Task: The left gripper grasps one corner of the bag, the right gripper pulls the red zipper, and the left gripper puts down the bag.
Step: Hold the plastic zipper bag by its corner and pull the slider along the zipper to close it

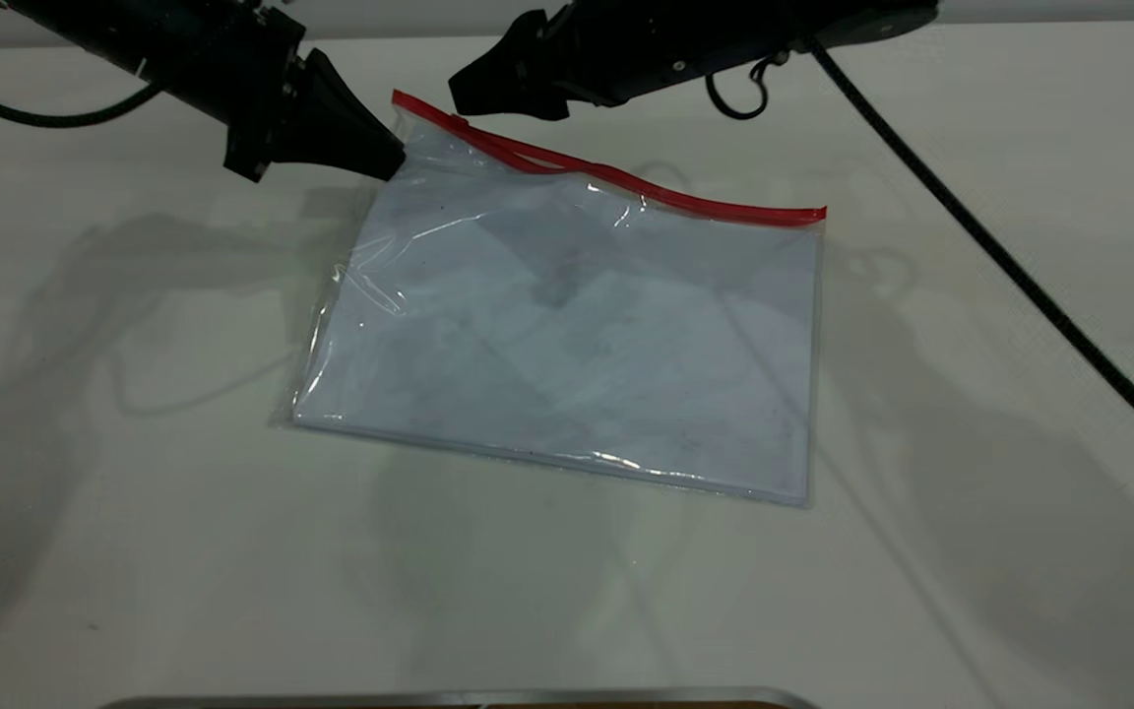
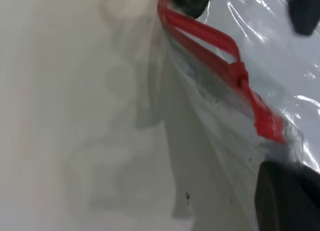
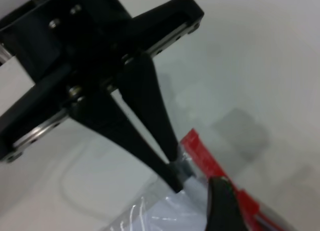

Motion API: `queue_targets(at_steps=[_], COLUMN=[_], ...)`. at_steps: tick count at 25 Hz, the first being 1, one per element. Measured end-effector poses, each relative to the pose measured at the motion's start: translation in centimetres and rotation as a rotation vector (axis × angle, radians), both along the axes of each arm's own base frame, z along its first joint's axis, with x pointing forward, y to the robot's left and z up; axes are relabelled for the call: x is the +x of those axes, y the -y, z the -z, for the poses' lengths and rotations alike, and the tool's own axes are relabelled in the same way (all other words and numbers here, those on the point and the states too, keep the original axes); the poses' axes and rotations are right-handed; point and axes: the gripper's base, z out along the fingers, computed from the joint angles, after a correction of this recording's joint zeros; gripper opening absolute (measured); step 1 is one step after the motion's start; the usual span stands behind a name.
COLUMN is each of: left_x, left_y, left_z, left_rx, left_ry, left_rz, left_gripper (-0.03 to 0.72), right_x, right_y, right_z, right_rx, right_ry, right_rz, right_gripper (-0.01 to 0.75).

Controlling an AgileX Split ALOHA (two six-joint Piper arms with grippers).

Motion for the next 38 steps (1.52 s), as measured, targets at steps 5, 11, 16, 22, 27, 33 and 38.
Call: queue_targets(at_steps=[5,11,16,22,27,33,38], left_x=[-0.1,0.0,0.1,0.2,0.3,0.5,0.7], left_y=[0.4,0.4,0.5,0.5,0.4,-0.1,-0.8], left_z=[0.0,0.0,-0.1,-0.1,-0.1,-0.5,-1.0], left_rx=[0.002,0.004,-0.01,-0.012,-0.012,-0.061,-0.138], left_ry=[0.003,0.007,0.008,0.009,0.008,-0.009,-0.022], left_rz=[0.007,0.004,-0.016,-0.024,-0.038,-0.069,-0.113], left_gripper=[0.011,0.011,0.011,0.011,0.011,0.011,0.008], right_x=[0.4,0.0,-0.1,-0.2,-0.2,0.1,0.3], right_y=[-0.1,-0.5,-0.5,-0.6,-0.6,0.0,0.6], right_z=[1.1,2.1,2.4,2.3,2.3,2.1,2.3], right_rx=[0.001,-0.005,-0.001,0.006,0.001,0.022,-0.007], right_ry=[-0.002,-0.015,-0.019,-0.002,0.022,0.023,0.034], right_rz=[0.0,-0.012,-0.02,-0.039,-0.057,-0.058,-0.07], right_gripper=[0.503,0.485,0.366,0.12,0.04,0.04,0.037])
